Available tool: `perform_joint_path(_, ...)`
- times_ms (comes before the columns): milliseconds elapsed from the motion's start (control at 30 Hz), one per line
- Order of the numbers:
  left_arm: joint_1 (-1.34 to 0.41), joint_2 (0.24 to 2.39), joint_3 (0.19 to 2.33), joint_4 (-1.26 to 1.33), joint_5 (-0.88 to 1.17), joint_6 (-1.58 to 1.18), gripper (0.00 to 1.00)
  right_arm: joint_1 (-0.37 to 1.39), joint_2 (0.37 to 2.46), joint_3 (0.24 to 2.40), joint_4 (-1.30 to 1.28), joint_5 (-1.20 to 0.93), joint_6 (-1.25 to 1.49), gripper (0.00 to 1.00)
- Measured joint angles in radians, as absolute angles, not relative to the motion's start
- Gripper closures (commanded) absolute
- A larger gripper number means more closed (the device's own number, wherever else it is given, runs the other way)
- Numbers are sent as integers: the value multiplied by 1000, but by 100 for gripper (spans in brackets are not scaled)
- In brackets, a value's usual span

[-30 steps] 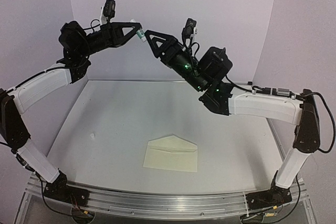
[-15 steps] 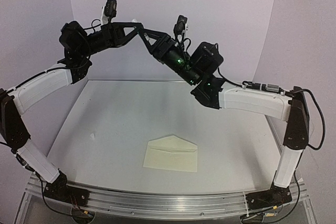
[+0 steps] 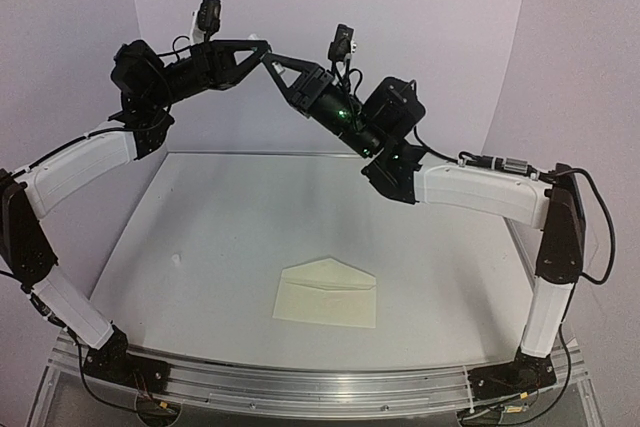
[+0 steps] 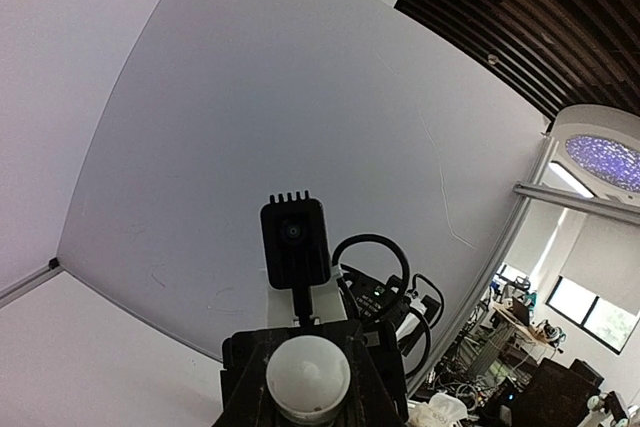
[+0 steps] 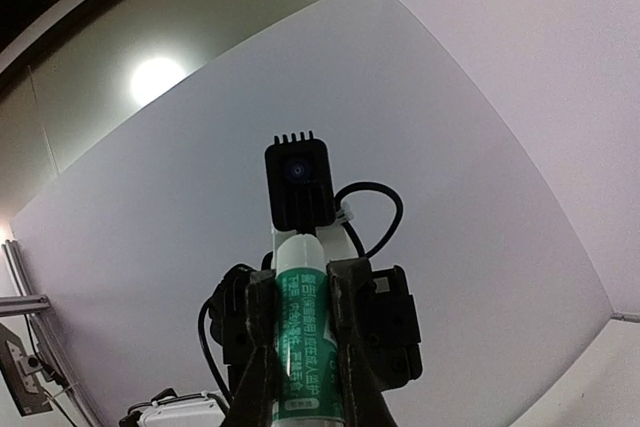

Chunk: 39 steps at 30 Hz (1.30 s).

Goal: Place the letter into the envelope and seal it

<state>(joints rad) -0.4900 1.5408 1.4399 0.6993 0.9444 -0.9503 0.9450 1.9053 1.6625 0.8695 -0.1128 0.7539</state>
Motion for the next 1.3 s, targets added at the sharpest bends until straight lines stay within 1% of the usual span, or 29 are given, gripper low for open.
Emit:
perform_joint_path(33, -490, 1541, 1440, 699, 944, -954, 98, 943, 1905, 1662, 870, -114, 751, 100)
perform_joint_path(67, -490, 1541, 1440, 699, 944, -956, 87, 942, 1905, 1661, 871, -115, 750, 100)
perform_joint_path(133, -490, 1541, 1440, 694, 946, -957, 51, 940, 1904, 1653, 877, -114, 749, 100)
perform_joint_path(167, -490, 1541, 1439, 686, 948, -949, 18, 939, 1902, 1646, 877, -113, 749, 100)
perform_joint_path(200, -490, 1541, 1435, 682, 948, -936, 3, 938, 1895, 1633, 867, -101, 749, 100)
perform_joint_path(233, -490, 1539, 1428, 679, 949, -922, 1, 935, 1886, 1615, 851, -91, 749, 100)
perform_joint_path(333, -483, 1522, 1388, 652, 951, -860, 0, 920, 1840, 1552, 756, -60, 735, 100)
perform_joint_path(400, -469, 1504, 1357, 605, 951, -803, 0, 909, 1797, 1533, 621, -46, 712, 100)
perform_joint_path(433, -456, 1493, 1335, 572, 958, -761, 0, 908, 1773, 1533, 539, -28, 698, 100)
perform_joint_path(500, -429, 1468, 1304, 505, 970, -668, 1, 898, 1717, 1564, 288, 14, 669, 100)
perform_joint_path(567, -404, 1439, 1290, 425, 991, -536, 7, 884, 1694, 1656, 18, 55, 647, 100)
perform_joint_path(633, -385, 1410, 1286, 323, 1030, -363, 20, 871, 1695, 1770, -243, 86, 635, 100)
perform_joint_path(700, -380, 1382, 1287, 151, 1079, -95, 31, 860, 1730, 1911, -506, 94, 637, 100)
perform_joint_path(767, -383, 1368, 1288, -44, 1104, 210, 35, 858, 1798, 2053, -742, 92, 642, 100)
perform_joint_path(833, -398, 1365, 1270, -287, 1085, 576, 35, 872, 1900, 2191, -955, 84, 648, 100)
perform_joint_path(867, -409, 1365, 1247, -381, 1061, 724, 34, 881, 1946, 2231, -1014, 80, 649, 100)
perform_joint_path(933, -447, 1365, 1164, -531, 991, 987, 32, 903, 2039, 2274, -1106, 66, 653, 100)
perform_joint_path(1000, -503, 1365, 1054, -626, 918, 1191, 29, 926, 2124, 2278, -1184, 48, 663, 100)
perform_joint_path(1133, -598, 1382, 886, -723, 810, 1480, 20, 968, 2235, 2282, -1274, 16, 684, 100)
perform_joint_path(1233, -653, 1426, 845, -715, 743, 1594, 15, 1001, 2285, 2291, -1299, -3, 703, 100)
perform_joint_path(1300, -693, 1463, 834, -692, 707, 1643, 14, 1019, 2300, 2292, -1307, -9, 720, 100)
